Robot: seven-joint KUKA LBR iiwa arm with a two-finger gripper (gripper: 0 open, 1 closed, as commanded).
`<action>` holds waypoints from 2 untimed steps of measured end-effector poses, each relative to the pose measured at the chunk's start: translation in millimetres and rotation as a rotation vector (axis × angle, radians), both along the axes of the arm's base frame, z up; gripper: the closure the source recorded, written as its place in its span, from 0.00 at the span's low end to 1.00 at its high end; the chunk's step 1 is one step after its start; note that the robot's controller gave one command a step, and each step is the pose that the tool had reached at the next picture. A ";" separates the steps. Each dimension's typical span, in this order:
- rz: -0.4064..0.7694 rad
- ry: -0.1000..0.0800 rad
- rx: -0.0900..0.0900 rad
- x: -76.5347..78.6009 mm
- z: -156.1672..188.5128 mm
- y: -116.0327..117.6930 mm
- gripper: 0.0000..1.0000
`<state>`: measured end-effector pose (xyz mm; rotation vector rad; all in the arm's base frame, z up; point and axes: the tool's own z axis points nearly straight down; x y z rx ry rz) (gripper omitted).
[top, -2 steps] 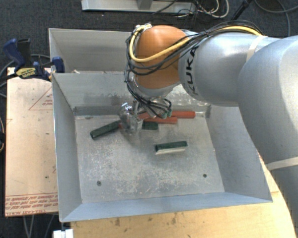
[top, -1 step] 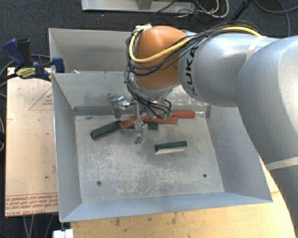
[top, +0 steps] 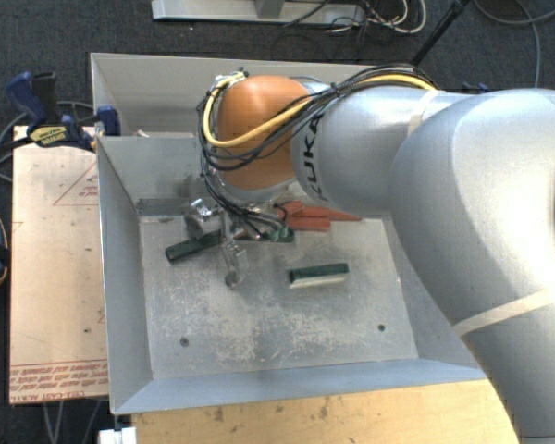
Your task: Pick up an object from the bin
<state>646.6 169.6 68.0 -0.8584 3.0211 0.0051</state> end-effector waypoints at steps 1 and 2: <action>-0.005 -0.003 0.001 1.9 4.0 -2.0 1.00; 0.227 -0.011 0.000 -28.5 153.6 15.0 1.00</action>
Offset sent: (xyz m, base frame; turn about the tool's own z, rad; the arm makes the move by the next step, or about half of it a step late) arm 0.0000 0.0000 0.0000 0.0000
